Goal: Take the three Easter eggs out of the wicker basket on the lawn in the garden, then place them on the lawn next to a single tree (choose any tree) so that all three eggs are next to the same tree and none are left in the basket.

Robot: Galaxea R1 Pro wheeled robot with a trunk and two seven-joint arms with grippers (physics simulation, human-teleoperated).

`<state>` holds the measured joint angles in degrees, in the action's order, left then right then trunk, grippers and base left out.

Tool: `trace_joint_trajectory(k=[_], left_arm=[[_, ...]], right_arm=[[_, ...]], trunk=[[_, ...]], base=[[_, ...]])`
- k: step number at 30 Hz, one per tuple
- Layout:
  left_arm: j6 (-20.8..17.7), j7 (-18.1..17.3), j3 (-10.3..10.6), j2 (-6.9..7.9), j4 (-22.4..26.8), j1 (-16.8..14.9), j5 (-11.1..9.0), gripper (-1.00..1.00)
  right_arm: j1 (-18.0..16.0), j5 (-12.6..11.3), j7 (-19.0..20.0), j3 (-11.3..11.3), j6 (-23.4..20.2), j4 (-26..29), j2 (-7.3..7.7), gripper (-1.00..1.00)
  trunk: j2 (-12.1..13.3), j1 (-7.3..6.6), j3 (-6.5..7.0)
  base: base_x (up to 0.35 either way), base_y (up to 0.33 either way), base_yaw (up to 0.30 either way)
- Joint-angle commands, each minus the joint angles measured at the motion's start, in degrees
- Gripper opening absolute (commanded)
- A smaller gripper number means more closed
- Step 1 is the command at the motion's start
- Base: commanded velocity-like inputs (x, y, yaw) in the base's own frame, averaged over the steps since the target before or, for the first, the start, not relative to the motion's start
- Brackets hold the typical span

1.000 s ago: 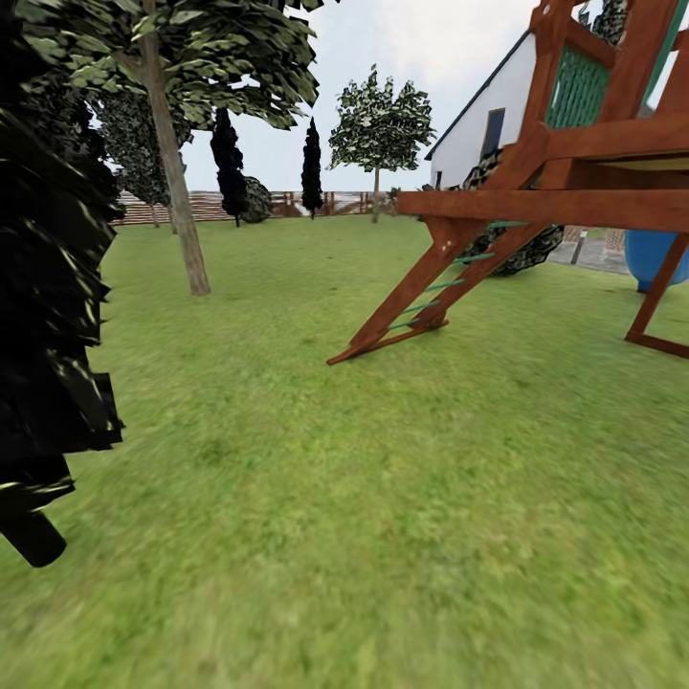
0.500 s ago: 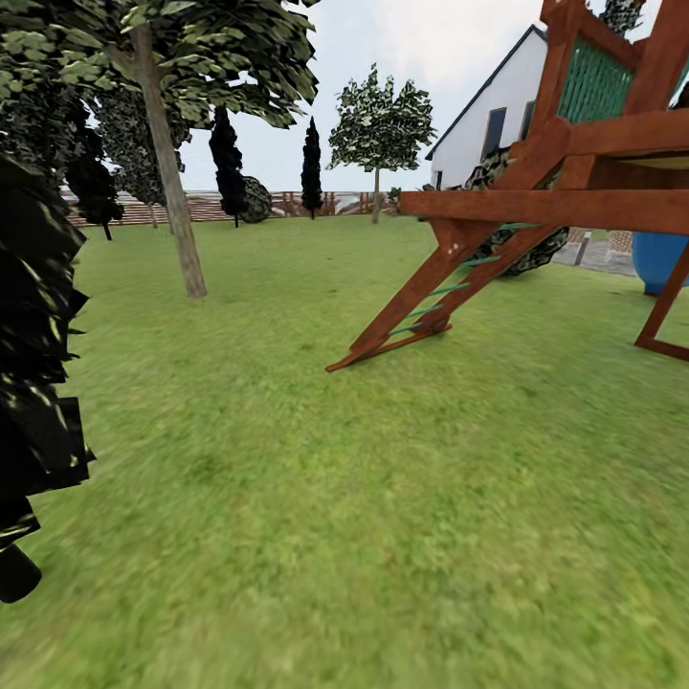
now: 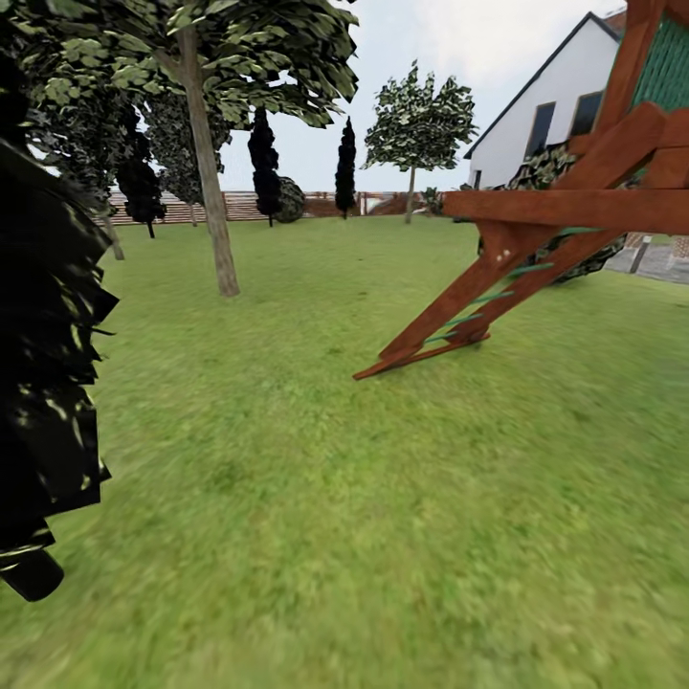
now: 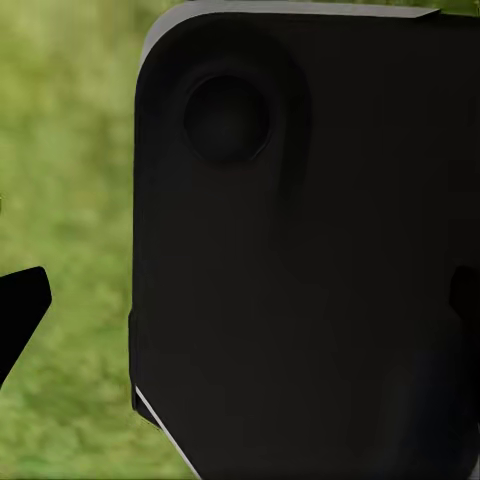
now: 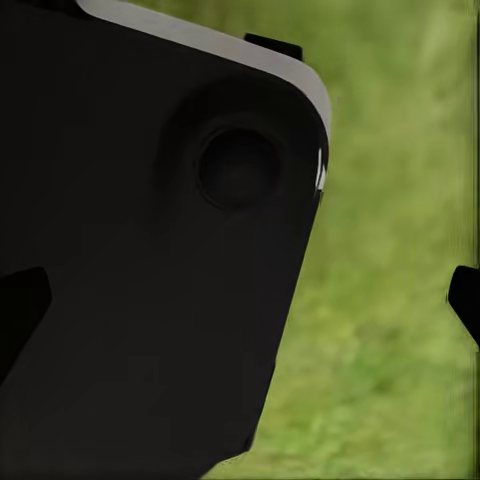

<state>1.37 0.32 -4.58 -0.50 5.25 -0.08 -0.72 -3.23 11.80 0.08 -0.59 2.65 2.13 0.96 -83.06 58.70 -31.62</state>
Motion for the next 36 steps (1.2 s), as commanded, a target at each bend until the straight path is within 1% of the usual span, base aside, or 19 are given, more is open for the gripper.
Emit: trace_joint_trajectory(k=[1, 8, 17, 27, 36], left_arm=[[0.12, 0.03, -0.43, -0.03, 0.02, -0.01, -0.08, 1.00], [0.12, 0.03, -0.47, -0.03, 0.01, -0.01, -0.08, 1.00], [0.12, 0.03, -0.48, -0.03, 0.00, -0.01, -0.08, 1.00], [0.12, 0.03, -0.51, -0.03, 0.09, -0.01, -0.08, 1.00], [0.12, 0.11, -0.51, -0.03, 0.09, -0.01, -0.08, 1.00]], right_arm=[[-0.04, 0.33, 0.01, -0.03, 0.16, -0.03, -0.02, 1.00], [-0.02, 0.34, 0.01, -0.06, 0.17, -0.02, 0.01, 1.00], [-0.05, 0.33, 0.01, 0.00, 0.23, 0.08, 0.12, 1.00], [-0.03, 0.32, 0.01, 0.06, 0.16, -0.17, -0.15, 1.00], [-0.04, 0.26, 0.01, 0.06, 0.16, -0.23, -0.08, 1.00]], trunk=[[-0.02, 0.03, -0.05], [-0.02, 0.03, -0.05], [-0.02, 0.03, -0.05], [-0.02, 0.03, -0.05], [-0.02, 0.03, -0.05]], base=[[0.326, 0.000, 0.133], [0.326, 0.000, 0.061], [0.326, 0.000, 0.222], [0.327, 0.000, 0.011], [0.326, 0.000, 0.000]])
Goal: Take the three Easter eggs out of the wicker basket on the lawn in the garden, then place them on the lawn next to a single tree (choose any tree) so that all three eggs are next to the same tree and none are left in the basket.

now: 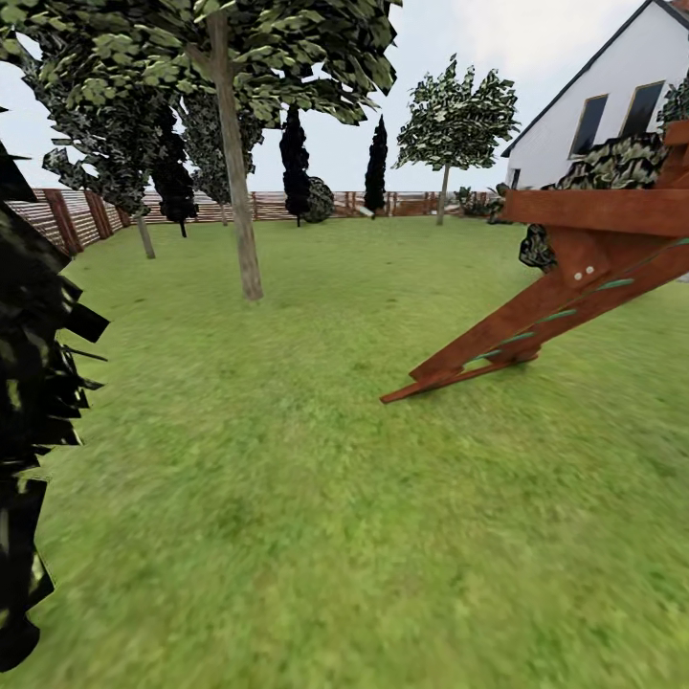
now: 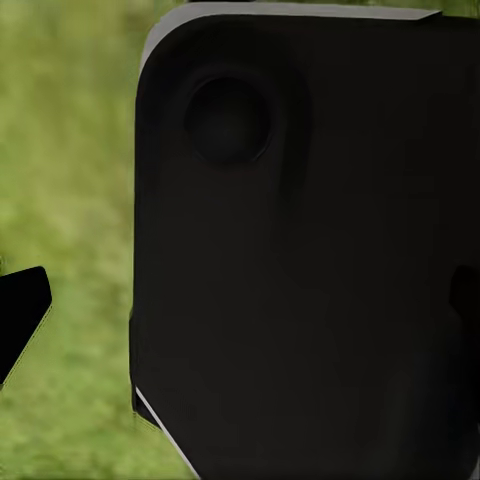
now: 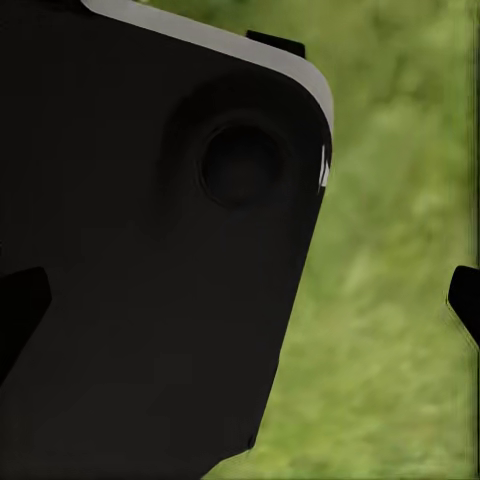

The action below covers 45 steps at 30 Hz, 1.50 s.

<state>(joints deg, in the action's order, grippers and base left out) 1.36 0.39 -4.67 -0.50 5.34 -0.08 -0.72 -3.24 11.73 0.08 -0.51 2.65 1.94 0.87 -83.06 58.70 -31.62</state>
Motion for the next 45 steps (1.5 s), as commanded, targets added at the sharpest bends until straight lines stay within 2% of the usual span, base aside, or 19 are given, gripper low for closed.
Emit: trace_joint_trajectory(k=[1, 17, 34, 45], left_arm=[[0.13, 0.05, -0.43, -0.03, 0.00, -0.01, -0.08, 1.00], [0.13, 0.05, -0.51, -0.01, 0.01, -0.01, -0.08, 1.00], [0.13, 0.05, -0.78, 0.00, 0.02, -0.01, -0.08, 1.00], [0.13, 0.14, -0.78, -0.03, 0.02, -0.01, -0.08, 1.00]], right_arm=[[-0.04, 0.36, 0.01, -0.02, 0.17, 0.02, -0.02, 1.00], [-0.04, 0.26, 0.23, -0.01, -0.22, -0.36, 0.10, 1.00], [-0.02, 0.51, -0.14, -0.11, 0.17, 0.34, 0.32, 1.00], [-0.03, 0.34, -0.17, 0.00, 0.17, 0.05, -0.02, 1.00]], trunk=[[-0.02, 0.03, -0.05], [-0.02, 0.03, -0.08], [-0.02, 0.03, -0.31], [-0.02, 0.03, -0.33]], base=[[0.326, 0.000, 0.000], [0.326, 0.000, 0.008], [0.326, 0.000, 0.278], [0.326, 0.000, 0.020]])
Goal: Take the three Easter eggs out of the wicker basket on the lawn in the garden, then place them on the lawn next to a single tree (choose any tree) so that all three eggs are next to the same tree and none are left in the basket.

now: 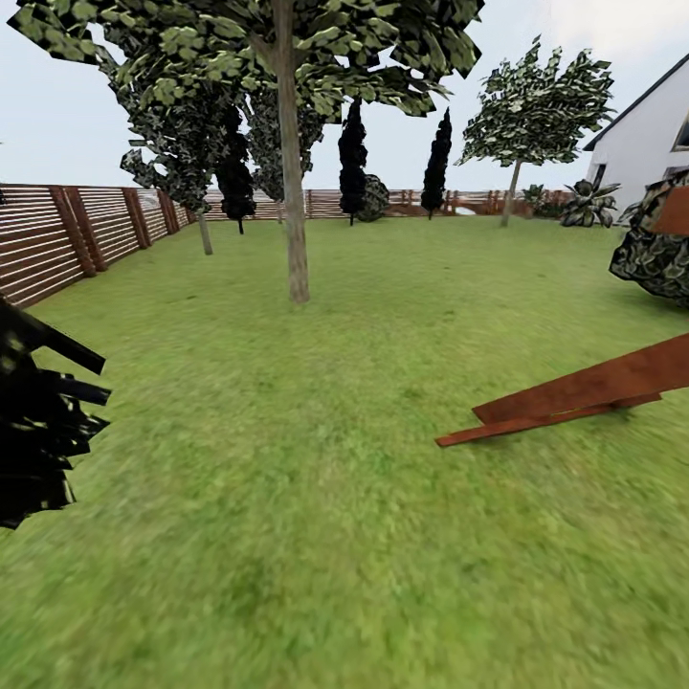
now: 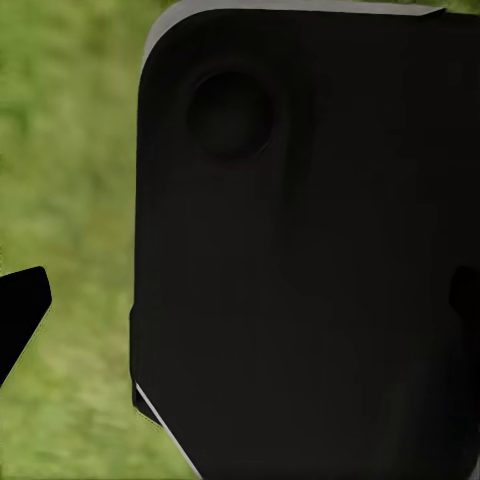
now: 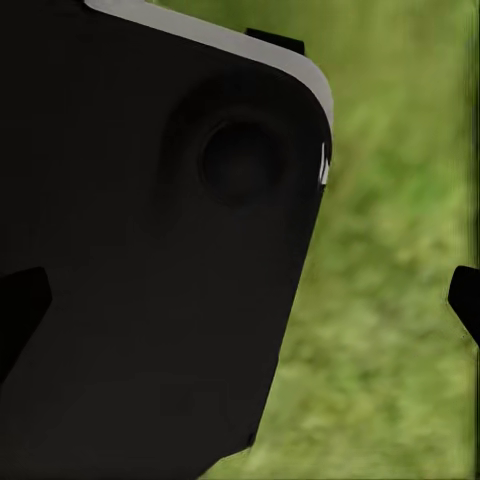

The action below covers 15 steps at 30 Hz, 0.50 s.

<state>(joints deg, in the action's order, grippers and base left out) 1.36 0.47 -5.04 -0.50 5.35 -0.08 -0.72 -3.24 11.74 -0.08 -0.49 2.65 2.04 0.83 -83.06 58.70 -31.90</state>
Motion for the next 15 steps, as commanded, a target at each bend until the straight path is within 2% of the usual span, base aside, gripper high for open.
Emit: trace_joint_trajectory(k=[1, 15], left_arm=[[0.13, 0.05, -0.41, -0.03, 0.01, -0.01, -0.08, 1.00], [0.13, 0.14, -0.41, -0.03, 0.01, -0.01, -0.08, 1.00]], right_arm=[[-0.02, 0.35, -0.02, -0.03, 0.17, -0.03, 0.02, 1.00], [-0.05, 0.30, -0.03, -0.04, 0.17, -0.10, 0.04, 1.00]], trunk=[[-0.02, 0.03, -0.05], [-0.02, 0.03, -0.05]], base=[[0.326, 0.000, 0.000], [0.326, 0.000, 0.000]])
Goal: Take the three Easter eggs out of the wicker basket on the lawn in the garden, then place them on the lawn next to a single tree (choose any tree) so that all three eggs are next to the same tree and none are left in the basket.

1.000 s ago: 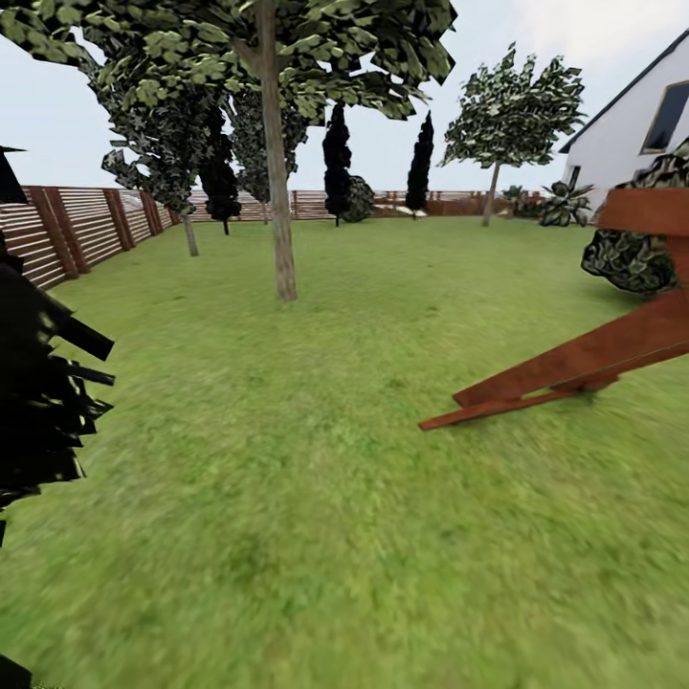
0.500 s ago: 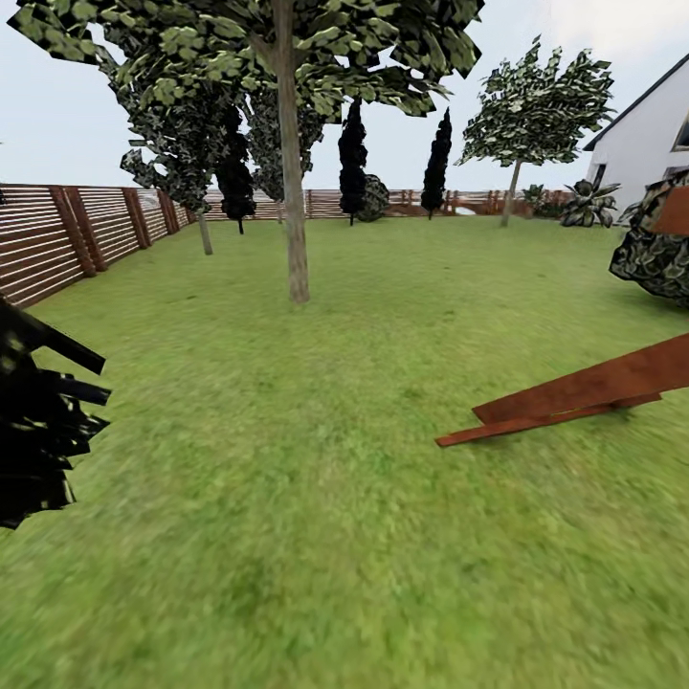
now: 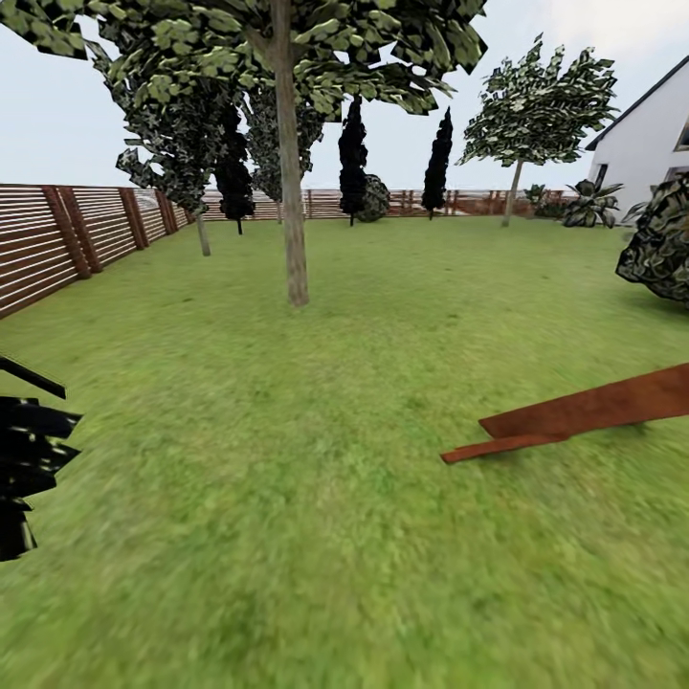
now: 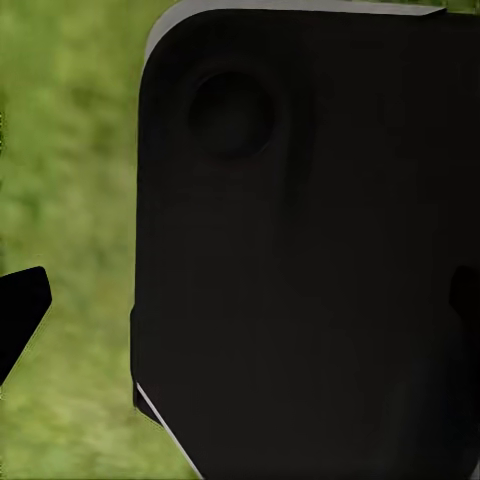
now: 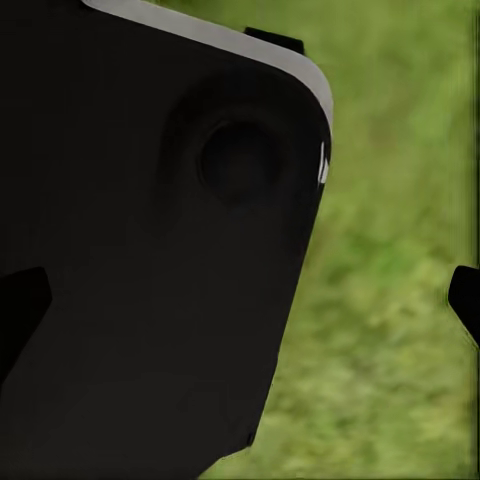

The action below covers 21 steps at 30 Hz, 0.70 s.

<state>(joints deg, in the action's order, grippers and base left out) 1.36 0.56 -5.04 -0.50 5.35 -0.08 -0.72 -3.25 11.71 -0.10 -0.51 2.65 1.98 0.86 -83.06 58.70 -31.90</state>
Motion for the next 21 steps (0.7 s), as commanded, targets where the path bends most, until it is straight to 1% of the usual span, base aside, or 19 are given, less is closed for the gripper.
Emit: trace_joint_trajectory(k=[1, 11, 21], left_arm=[[0.13, 0.06, -0.41, -0.03, 0.01, -0.01, -0.08, 1.00], [0.13, 0.06, -0.41, -0.03, 0.01, -0.01, -0.08, 1.00], [0.13, 0.06, -0.41, -0.03, 0.01, -0.01, -0.08, 1.00]], right_arm=[[-0.02, 0.33, -0.02, -0.02, 0.17, -0.04, -0.02, 1.00], [-0.04, 0.44, -0.01, -0.03, 0.14, -0.05, -0.05, 1.00], [0.00, 0.51, 0.01, -0.11, 0.17, 0.04, 0.09, 1.00]], trunk=[[-0.02, 0.03, -0.05], [-0.02, 0.03, -0.11], [-0.02, 0.03, -0.96]], base=[[0.326, 0.000, 0.000], [0.326, 0.000, 0.000], [0.326, 0.000, 0.000]])
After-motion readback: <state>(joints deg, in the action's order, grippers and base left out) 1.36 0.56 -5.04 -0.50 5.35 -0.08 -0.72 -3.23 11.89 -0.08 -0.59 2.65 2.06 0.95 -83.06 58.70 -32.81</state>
